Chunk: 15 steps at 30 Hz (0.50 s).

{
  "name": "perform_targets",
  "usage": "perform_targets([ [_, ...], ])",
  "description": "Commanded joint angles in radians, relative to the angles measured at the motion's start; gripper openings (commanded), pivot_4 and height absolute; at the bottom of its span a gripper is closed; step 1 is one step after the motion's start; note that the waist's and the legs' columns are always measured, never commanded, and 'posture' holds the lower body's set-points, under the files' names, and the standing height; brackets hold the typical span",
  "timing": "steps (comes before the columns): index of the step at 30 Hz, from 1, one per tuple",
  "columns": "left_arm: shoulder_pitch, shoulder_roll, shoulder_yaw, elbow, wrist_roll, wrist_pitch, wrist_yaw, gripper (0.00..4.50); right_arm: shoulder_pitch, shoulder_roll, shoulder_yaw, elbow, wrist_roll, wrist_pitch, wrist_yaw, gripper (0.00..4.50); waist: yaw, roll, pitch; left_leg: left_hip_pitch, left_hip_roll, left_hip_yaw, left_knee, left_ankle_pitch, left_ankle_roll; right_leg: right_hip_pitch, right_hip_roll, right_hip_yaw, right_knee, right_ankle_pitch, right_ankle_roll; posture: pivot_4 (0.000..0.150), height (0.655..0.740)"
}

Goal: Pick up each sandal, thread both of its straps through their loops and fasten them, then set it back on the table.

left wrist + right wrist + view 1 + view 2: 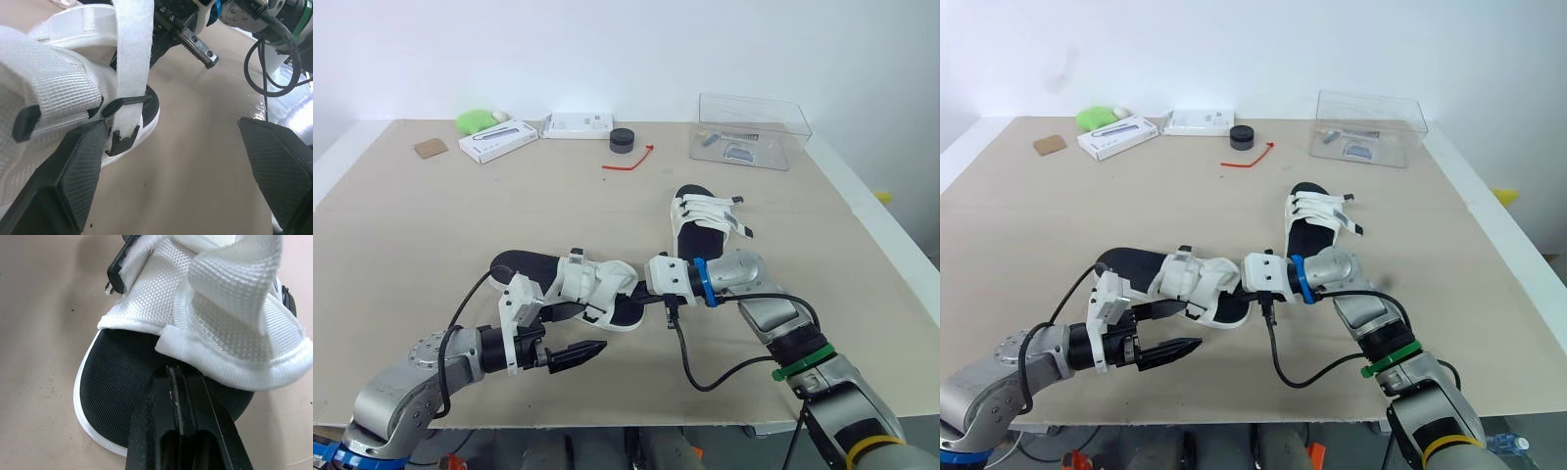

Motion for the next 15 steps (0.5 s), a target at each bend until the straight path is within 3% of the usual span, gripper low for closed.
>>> perform_targets([
  [1, -0.007, 0.011, -0.012, -0.046, 0.010, -0.032, -0.029, 4.40, 0.007, -0.007, 0.008, 0.014, -0.026, 0.010, -0.001, 0.00, 0.000, 0.000, 0.000, 0.000, 0.000, 0.000, 0.000, 0.000, 0.000, 0.000, 0.000, 0.000, 0.000, 0.000, 0.000, 0.150, 0.7400],
  [15, 0.045, 0.064, 0.039, -0.052, -0.035, -0.014, -0.096, 4.40, 0.016, -0.011, 0.010, 0.003, -0.025, 0.013, -0.001, 0.00, 0.000, 0.000, 0.000, 0.000, 0.000, 0.000, 0.000, 0.000, 0.000, 0.000, 0.000, 0.000, 0.000, 0.000, 0.000, 0.150, 0.7400],
])
